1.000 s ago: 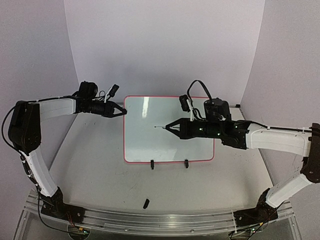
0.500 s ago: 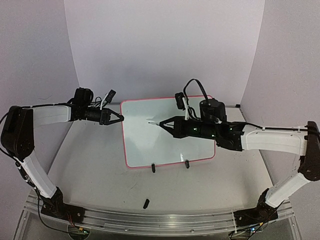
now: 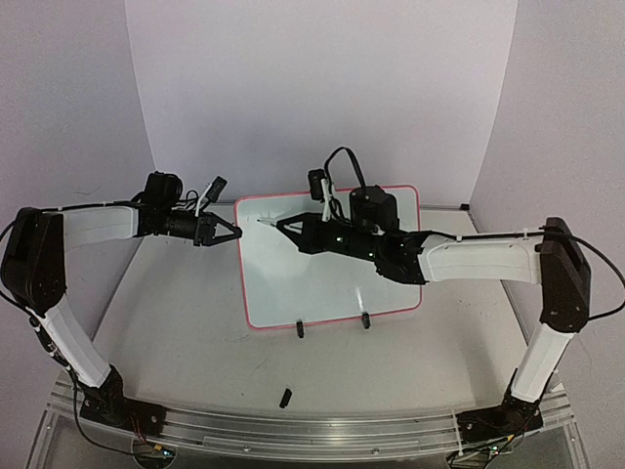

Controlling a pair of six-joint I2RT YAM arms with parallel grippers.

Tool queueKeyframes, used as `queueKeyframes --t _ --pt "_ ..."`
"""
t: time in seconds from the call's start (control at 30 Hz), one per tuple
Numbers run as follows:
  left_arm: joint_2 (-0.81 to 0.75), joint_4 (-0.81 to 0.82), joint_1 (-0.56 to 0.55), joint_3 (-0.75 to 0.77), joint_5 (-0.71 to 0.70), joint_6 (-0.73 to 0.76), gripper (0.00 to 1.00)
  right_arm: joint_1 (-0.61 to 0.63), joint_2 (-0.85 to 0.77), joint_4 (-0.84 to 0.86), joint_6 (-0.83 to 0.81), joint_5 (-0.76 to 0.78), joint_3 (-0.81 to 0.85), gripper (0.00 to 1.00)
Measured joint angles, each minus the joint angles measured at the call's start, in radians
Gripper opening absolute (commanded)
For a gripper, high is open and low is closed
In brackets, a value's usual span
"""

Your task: Write a sentence on the whiteboard

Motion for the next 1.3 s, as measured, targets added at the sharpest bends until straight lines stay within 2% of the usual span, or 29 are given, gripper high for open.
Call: queueKeyframes --t 0.67,1.3 --pt "-0.001 -0.032 -0.003 0.013 -0.002 0.025 0.00 0.000 0.188 0.011 -0.024 0.038 0.207 0.00" --pt "-0.001 -0.041 -0.003 0.017 -0.012 0.025 0.00 0.009 0.211 -0.005 -0.026 0.127 0.212 0.00"
